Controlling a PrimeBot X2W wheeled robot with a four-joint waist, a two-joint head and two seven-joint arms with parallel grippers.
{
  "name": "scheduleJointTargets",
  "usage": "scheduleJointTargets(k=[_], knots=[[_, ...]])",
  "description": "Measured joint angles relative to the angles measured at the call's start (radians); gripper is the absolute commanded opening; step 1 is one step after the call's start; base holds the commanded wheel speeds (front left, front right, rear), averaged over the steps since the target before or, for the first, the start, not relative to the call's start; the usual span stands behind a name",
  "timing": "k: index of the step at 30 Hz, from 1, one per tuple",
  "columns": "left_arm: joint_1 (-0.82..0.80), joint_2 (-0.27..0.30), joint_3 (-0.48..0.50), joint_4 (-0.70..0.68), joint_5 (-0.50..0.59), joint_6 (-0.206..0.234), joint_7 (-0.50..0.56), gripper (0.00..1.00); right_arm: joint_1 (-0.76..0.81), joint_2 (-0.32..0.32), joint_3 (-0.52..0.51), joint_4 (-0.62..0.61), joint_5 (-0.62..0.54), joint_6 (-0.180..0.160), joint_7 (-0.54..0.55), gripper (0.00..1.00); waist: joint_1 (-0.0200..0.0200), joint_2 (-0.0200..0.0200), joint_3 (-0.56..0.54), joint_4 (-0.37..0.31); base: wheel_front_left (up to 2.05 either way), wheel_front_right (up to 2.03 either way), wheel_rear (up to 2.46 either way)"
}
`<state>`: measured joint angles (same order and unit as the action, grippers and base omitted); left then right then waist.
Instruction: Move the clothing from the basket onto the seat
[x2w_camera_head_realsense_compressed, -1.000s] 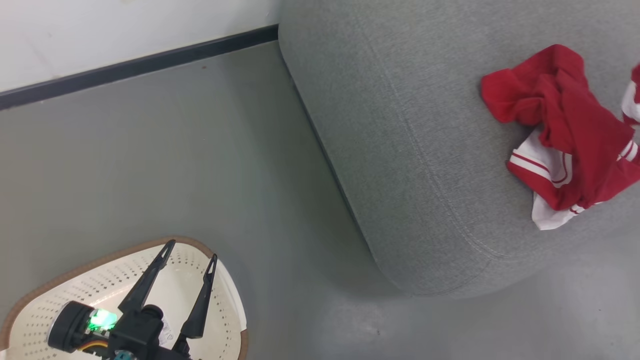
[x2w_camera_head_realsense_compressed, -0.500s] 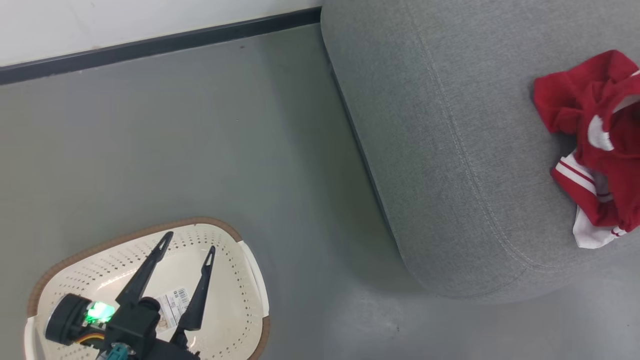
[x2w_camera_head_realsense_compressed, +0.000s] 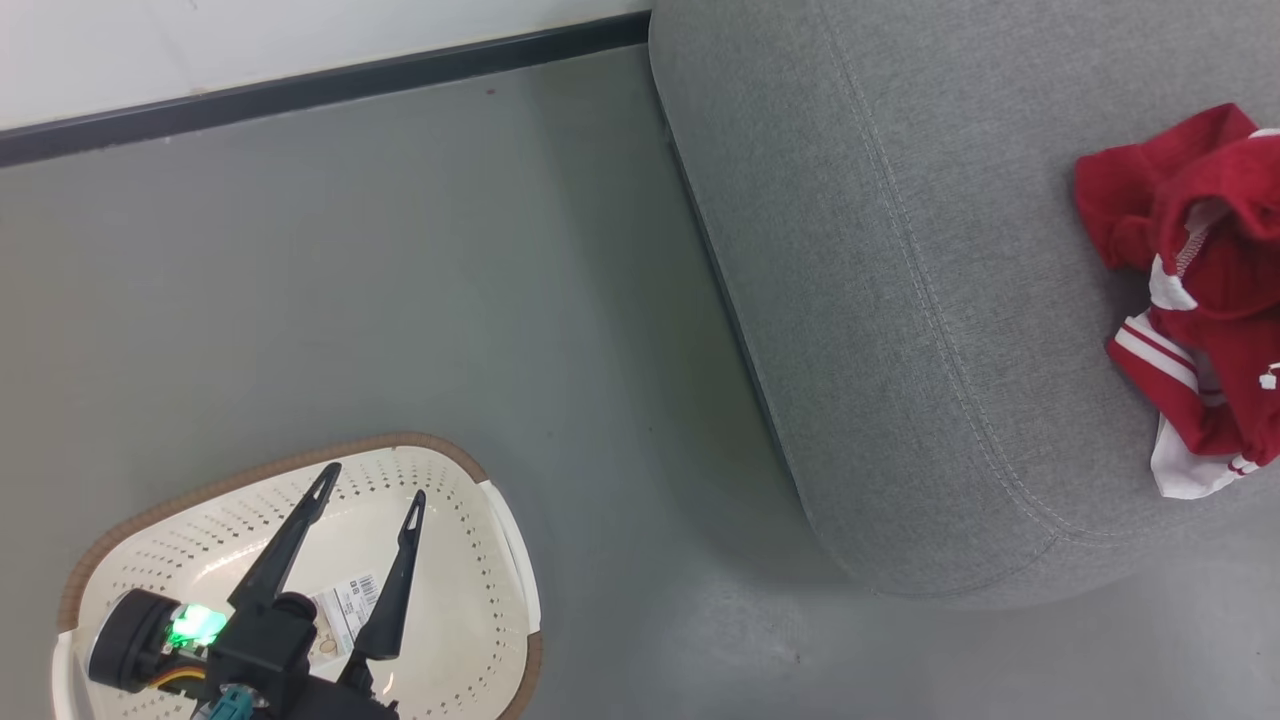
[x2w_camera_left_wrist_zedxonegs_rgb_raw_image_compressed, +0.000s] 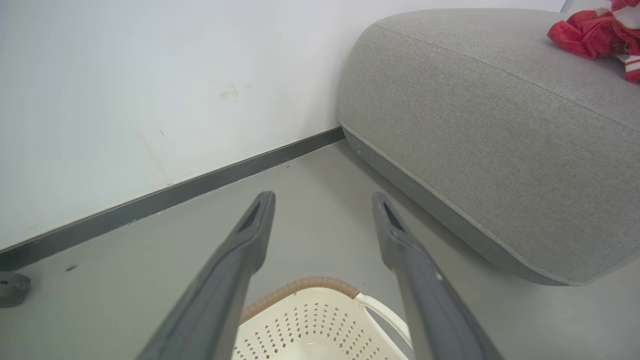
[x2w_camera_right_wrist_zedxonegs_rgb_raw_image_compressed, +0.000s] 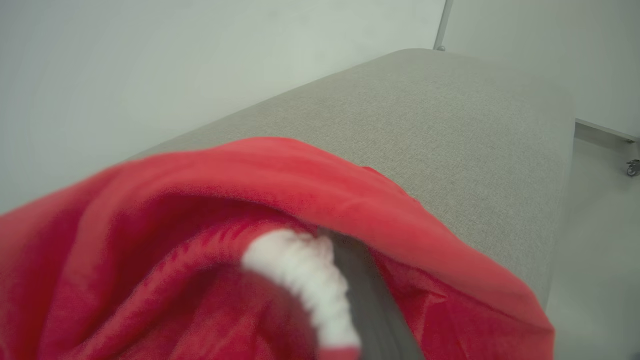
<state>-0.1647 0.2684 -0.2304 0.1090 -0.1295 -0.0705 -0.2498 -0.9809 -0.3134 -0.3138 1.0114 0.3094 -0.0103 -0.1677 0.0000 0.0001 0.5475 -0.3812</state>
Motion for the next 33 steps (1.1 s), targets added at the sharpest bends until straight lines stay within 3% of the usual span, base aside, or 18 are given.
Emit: scheduleJointTargets(k=[7, 18, 33], knots=[[0.0, -0.011, 0.003, 0.013, -0.001, 0.0, 0.0, 1.0, -0.016, 0.001, 0.044, 0.027, -0.033, 0.004, -0.011, 1.0, 0.0, 0.0, -0.019, -0.008, 0.0, 0.0, 0.0], [0.0, -0.058, 0.002, 0.052, -0.009, 0.0, 0.0, 1.0, -0.005, 0.017, 0.104, 0.045, -0.077, 0.038, -0.05, 1.0, -0.0001, 0.0, -0.082, -0.023, 0.0, 0.0, 0.0], [0.01, -0.144, 0.005, 0.102, -0.042, 0.014, 0.0, 1.0, 0.173, 0.049, 0.151, -0.004, -0.125, 0.061, -0.072, 1.0, -0.0002, -0.0001, -0.209, -0.048, 0.0, 0.0, 0.0]])
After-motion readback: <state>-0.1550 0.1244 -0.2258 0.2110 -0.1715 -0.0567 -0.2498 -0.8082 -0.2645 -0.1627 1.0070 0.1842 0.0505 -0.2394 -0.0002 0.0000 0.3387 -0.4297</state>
